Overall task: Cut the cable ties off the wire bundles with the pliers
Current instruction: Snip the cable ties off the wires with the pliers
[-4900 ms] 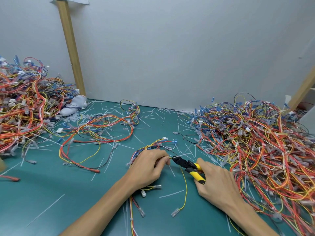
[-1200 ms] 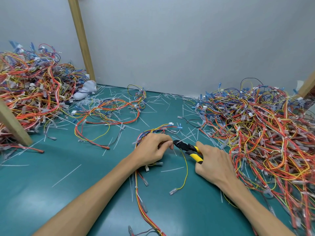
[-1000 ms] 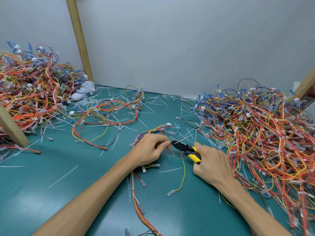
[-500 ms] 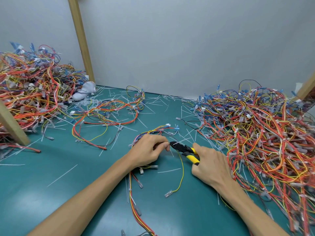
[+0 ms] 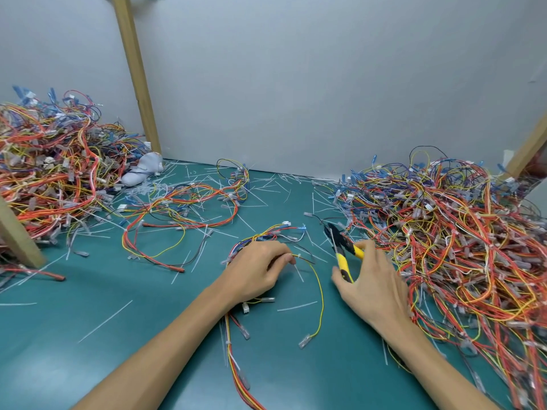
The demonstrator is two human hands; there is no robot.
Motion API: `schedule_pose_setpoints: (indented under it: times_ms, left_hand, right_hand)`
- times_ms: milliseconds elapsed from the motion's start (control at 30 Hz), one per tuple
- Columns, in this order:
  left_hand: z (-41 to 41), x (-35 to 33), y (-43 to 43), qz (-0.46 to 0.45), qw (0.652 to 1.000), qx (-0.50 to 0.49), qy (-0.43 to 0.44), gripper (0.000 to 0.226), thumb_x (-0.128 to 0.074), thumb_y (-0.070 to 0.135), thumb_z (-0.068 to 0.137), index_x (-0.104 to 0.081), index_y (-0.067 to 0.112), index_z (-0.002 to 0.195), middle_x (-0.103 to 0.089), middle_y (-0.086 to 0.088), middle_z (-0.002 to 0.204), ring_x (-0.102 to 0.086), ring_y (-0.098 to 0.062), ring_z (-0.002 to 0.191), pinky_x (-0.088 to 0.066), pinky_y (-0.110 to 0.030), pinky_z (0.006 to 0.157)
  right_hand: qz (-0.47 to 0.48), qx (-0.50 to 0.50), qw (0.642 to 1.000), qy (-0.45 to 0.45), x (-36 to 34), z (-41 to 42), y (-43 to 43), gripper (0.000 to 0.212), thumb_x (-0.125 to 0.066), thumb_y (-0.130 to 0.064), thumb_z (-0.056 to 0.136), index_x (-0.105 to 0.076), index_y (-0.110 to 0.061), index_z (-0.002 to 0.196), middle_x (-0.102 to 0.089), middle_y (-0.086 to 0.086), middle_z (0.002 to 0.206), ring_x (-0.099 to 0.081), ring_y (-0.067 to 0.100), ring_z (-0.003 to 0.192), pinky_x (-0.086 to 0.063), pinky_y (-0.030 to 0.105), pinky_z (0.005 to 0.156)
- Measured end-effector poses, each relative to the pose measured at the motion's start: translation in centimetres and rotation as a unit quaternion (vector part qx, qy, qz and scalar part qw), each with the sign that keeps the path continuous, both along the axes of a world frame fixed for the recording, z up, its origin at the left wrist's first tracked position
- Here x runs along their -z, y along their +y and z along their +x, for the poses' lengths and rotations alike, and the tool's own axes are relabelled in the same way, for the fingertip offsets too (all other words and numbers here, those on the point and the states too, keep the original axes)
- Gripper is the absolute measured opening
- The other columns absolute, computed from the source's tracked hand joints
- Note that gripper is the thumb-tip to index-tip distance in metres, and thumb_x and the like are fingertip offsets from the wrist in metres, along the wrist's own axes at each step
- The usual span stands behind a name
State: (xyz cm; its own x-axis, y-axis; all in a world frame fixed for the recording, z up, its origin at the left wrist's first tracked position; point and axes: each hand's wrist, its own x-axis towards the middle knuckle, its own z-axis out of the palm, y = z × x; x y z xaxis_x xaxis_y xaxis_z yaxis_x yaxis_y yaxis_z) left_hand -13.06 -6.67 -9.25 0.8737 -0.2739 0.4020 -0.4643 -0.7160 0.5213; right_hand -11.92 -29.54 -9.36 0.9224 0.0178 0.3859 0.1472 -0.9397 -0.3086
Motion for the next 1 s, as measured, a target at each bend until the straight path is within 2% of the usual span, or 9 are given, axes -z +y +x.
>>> schedule_pose_setpoints:
  times_ms: [67, 167, 300, 500, 567, 667, 800, 900, 1000]
  left_hand:
    - [0.1, 0.1, 0.0, 0.002, 1.0, 0.001, -0.012, 0.03, -0.042, 0.029, 0.096, -0.069, 0.017, 0.094, -0.064, 0.008, 0.081, -0.055, -0.009, 0.078, -0.043, -0.03, 0.07]
    - [0.1, 0.1, 0.0, 0.002, 1.0, 0.002, -0.031, 0.028, -0.043, 0.029, 0.097, -0.068, 0.017, 0.097, -0.052, 0.016, 0.078, -0.047, -0.002, 0.077, -0.035, -0.021, 0.069]
    - [0.2, 0.1, 0.1, 0.001, 0.999, -0.003, -0.051, 0.023, -0.047, 0.026, 0.098, -0.069, 0.02, 0.102, -0.047, 0.017, 0.082, -0.05, -0.005, 0.081, -0.034, -0.019, 0.073]
    - [0.1, 0.3, -0.1, -0.011, 0.999, -0.028, -0.043, 0.031, -0.039, 0.035, 0.1, -0.067, 0.023, 0.104, -0.058, 0.015, 0.096, -0.051, -0.011, 0.097, -0.04, -0.035, 0.086]
    - [0.1, 0.4, 0.0, -0.031, 0.997, -0.05, -0.042, 0.031, -0.038, 0.032, 0.1, -0.067, 0.023, 0.105, -0.061, 0.013, 0.102, -0.051, -0.013, 0.1, -0.04, -0.039, 0.087]
    - [0.3, 0.3, 0.2, -0.057, 0.991, -0.098, -0.068, 0.02, -0.048, 0.017, 0.098, -0.067, 0.022, 0.103, -0.059, 0.011, 0.096, -0.053, -0.016, 0.096, -0.041, -0.04, 0.087]
    - [0.8, -0.3, 1.2, -0.033, 0.979, -0.183, -0.086, 0.024, -0.053, 0.002, 0.091, -0.067, 0.018, 0.103, -0.062, 0.004, 0.098, -0.055, -0.022, 0.094, -0.042, -0.04, 0.086]
    - [1.1, -0.2, 2.6, -0.005, 0.967, -0.246, -0.068, 0.021, -0.053, 0.006, 0.09, -0.062, 0.018, 0.106, -0.061, 0.002, 0.105, -0.054, -0.024, 0.098, -0.039, -0.038, 0.087]
    - [1.5, 0.6, 3.6, 0.002, 0.959, -0.283, 0.003, 0.012, -0.05, 0.024, 0.096, -0.056, 0.018, 0.104, -0.059, 0.001, 0.107, -0.051, -0.023, 0.104, -0.037, -0.036, 0.09]
  right_hand:
    - [0.011, 0.012, 1.0, 0.014, 0.1, 0.1, 0.0, 0.057, -0.066, -0.052, 0.078, -0.04, -0.026, 0.121, -0.057, 0.001, 0.108, -0.054, 0.027, 0.104, -0.041, 0.035, 0.072]
    - [-0.02, 0.01, 1.0, 0.001, 0.2, 0.2, -0.2, 0.062, -0.067, -0.052, 0.077, -0.043, -0.025, 0.127, -0.055, 0.003, 0.109, -0.049, 0.026, 0.105, -0.043, 0.039, 0.084]
    - [-0.026, -0.013, 1.0, 0.009, 0.1, 0.3, -0.2, 0.057, -0.066, -0.052, 0.08, -0.047, -0.028, 0.128, -0.058, 0.001, 0.107, -0.049, 0.025, 0.104, -0.04, 0.038, 0.089]
    - [-0.012, -0.061, 0.998, 0.026, 0.2, 0.3, -0.3, 0.041, -0.059, -0.044, 0.089, -0.051, -0.032, 0.127, -0.058, -0.008, 0.121, -0.048, 0.018, 0.116, -0.033, 0.032, 0.096]
    - [-0.022, -0.077, 0.996, 0.029, 0.3, 0.3, -0.3, 0.041, -0.058, -0.042, 0.09, -0.05, -0.033, 0.129, -0.056, -0.011, 0.124, -0.047, 0.015, 0.119, -0.03, 0.03, 0.098]
    - [-0.039, -0.089, 0.995, 0.035, 0.4, 0.4, -0.3, 0.041, -0.056, -0.041, 0.091, -0.049, -0.035, 0.131, -0.054, -0.014, 0.128, -0.045, 0.013, 0.122, -0.025, 0.028, 0.1]
    - [-0.032, -0.091, 0.995, 0.038, 0.5, 0.5, -0.5, 0.04, -0.056, -0.04, 0.091, -0.049, -0.036, 0.13, -0.053, -0.015, 0.128, -0.045, 0.012, 0.123, -0.023, 0.026, 0.099]
    - [-0.033, -0.091, 0.994, 0.043, 0.6, 0.6, -0.5, 0.04, -0.054, -0.042, 0.092, -0.047, -0.037, 0.131, -0.052, -0.015, 0.128, -0.044, 0.011, 0.123, -0.022, 0.027, 0.098]
    - [-0.034, -0.091, 0.994, 0.048, 0.7, 0.7, -0.6, 0.039, -0.052, -0.043, 0.092, -0.046, -0.037, 0.131, -0.051, -0.015, 0.128, -0.043, 0.011, 0.123, -0.022, 0.028, 0.098]
